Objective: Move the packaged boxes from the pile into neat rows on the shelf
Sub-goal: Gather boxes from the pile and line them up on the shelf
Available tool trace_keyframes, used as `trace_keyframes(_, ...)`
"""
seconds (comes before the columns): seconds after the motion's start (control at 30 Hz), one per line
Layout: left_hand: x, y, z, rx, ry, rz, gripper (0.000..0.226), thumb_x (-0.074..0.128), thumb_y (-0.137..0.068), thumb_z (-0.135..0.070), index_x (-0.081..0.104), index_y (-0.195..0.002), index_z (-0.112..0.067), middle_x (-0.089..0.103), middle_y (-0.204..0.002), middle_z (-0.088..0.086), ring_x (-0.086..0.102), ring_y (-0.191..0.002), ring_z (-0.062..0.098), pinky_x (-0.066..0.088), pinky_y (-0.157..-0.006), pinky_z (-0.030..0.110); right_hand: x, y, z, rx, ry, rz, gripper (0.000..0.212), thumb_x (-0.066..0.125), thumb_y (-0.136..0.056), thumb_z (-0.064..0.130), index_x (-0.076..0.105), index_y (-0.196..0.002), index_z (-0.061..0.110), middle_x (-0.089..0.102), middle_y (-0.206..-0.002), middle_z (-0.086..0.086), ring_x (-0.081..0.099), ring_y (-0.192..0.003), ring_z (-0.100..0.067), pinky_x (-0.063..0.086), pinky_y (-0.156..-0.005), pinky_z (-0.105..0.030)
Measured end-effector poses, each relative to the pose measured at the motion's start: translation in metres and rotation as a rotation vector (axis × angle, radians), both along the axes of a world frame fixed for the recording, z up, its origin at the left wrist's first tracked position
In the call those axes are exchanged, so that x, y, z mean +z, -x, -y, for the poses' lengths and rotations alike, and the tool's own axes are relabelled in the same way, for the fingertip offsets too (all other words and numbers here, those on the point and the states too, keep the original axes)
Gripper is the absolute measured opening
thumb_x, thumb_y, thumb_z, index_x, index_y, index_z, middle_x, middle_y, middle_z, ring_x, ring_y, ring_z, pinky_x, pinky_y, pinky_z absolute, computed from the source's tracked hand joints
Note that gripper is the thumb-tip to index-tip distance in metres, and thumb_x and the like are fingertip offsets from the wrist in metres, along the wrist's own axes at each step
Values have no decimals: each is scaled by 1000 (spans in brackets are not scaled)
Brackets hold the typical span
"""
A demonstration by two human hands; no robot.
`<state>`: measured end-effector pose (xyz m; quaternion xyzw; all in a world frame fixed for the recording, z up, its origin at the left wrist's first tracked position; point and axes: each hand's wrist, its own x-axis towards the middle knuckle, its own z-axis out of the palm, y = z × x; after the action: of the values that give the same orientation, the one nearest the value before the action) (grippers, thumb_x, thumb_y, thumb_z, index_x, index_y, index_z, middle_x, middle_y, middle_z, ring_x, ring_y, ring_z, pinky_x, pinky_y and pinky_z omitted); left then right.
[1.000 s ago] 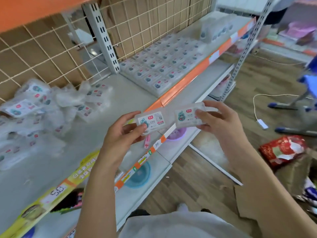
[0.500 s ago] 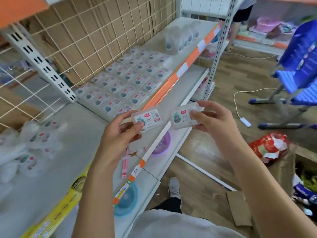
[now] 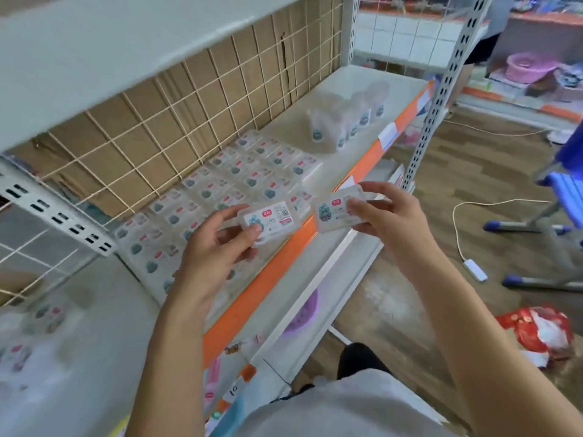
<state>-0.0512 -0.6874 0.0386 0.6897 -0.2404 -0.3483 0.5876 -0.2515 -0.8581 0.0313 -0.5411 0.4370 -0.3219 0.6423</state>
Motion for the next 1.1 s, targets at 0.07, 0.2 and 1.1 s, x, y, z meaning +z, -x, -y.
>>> trace_keyframes(0.07,-2,-2,14,40,10,-16,36,74,-87,-14,67,-120,-26,76,-105,7,74,-92,20,60,-81,35,-4,-10,24,38,23,-27,32,76,-87,18,67,-118,20,77,-94,-9,75,-92,-24,61,-88,-40)
trace_keyframes(0.2,-6,1,40,128,11,-35,38,74,-87,-13,66,-122,-26,76,-104,3,73,-96,18,60,-78,30,-10,-27,72,128,62,-63,32,76,-88,17,67,-118,21,76,-96,-11,74,-91,-22,61,-85,-35)
trace_keyframes(1.1,-15,59,101,617,4,-99,37,74,-88,-15,65,-123,-24,77,-101,-1,73,-98,14,59,-85,33,-46,-92,192,682,511,-487,30,68,-91,35,70,-116,19,70,-80,5,61,-70,-13,41,-59,-20)
